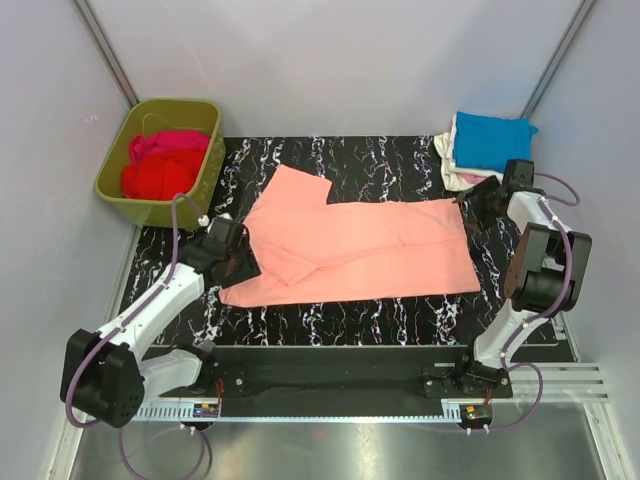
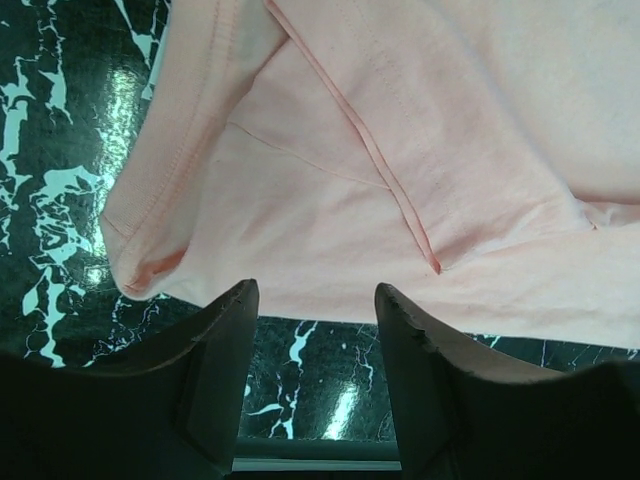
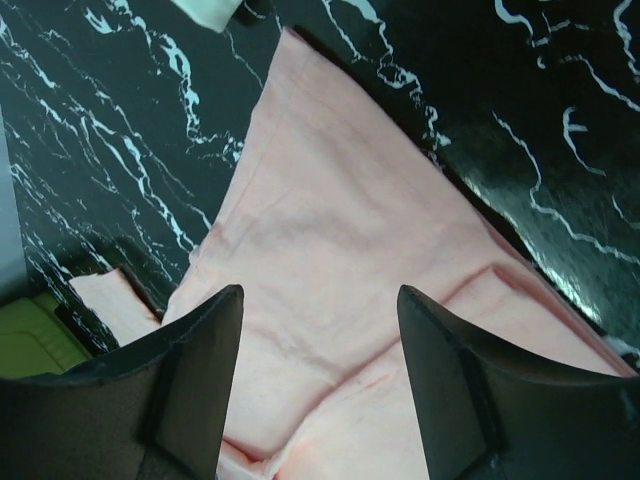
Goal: Fold and stack the t-shirts
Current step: Fold the tshirt
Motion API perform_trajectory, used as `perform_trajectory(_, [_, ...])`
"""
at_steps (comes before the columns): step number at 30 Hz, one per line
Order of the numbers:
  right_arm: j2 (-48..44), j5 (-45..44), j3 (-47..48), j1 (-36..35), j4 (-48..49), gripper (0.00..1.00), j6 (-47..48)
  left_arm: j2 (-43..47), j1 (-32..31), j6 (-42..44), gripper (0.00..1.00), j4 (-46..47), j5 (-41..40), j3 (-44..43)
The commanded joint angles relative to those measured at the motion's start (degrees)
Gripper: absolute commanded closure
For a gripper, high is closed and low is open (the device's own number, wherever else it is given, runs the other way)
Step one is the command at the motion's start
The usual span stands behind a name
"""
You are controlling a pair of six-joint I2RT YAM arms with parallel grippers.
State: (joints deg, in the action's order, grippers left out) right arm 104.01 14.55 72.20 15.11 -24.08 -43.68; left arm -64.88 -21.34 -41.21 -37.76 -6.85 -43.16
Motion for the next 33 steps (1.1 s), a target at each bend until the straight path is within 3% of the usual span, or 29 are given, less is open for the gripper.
perform_trajectory(1, [-8.3,-1.0,-0.7,-0.3,-3.1,0.30,2.4,0.2,-2.0,-0.5,0.46,1.8,-0.2,-2.4])
perform_trajectory(11, [-29.9,4.3,-24.6,-3.9,-1.5,0.30,5.3,-11.7,-10.6,-6.4,0.50,9.4,2.5,-5.4])
perform_trajectory(18, [-41.6,12.0,-41.6,-10.4,14.0,0.32,0.7,-20.8,-12.7,-8.0,0.51,13.0,3.7,-8.2])
perform_trajectory(29, [-38.2,11.7,-44.7,-12.6,17.9,0.34,2.8,-24.4,-14.6,-9.9,0.54,12.9,3.0,-8.8])
perform_trajectory(33, [-37.3,11.6,-45.3,-12.5,19.1,0.34,2.8,-25.9,-15.0,-9.8,0.61,12.7,2.5,-9.5])
